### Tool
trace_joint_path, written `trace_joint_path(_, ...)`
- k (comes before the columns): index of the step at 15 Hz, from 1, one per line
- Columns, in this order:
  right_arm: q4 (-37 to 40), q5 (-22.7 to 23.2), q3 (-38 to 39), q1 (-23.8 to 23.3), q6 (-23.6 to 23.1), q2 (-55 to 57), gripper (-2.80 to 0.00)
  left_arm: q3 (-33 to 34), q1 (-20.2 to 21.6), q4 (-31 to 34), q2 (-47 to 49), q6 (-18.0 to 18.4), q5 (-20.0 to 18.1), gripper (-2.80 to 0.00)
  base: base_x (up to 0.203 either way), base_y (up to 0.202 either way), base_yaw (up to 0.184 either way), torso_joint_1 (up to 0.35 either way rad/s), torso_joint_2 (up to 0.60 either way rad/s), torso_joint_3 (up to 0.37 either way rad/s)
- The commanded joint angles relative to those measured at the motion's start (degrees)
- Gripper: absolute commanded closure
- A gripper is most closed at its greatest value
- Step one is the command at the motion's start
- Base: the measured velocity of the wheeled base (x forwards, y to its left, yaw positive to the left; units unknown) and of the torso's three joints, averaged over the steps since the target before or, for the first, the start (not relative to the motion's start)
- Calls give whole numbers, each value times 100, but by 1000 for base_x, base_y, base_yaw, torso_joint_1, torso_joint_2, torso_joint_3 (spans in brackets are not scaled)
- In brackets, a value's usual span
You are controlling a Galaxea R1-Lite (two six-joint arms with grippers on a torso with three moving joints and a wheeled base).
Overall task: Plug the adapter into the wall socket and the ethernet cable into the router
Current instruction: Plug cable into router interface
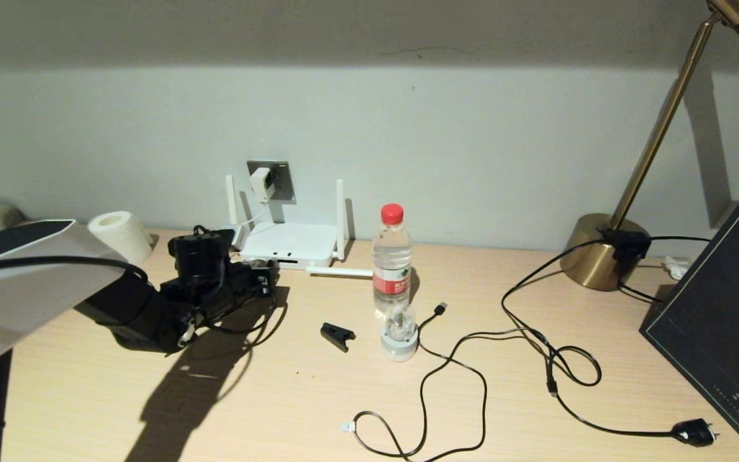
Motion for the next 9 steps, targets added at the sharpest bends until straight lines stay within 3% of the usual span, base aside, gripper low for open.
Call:
trace_joint_path(1,-6,6,193,0,-2,7,0,5,1,-10,-10,-7,-1,0,0,0,0,0,0,0)
trace_joint_path(9,-6,6,193,0,-2,7,0,45,1,-26,-36,-1,-1,0,0,0,0,0,0,0)
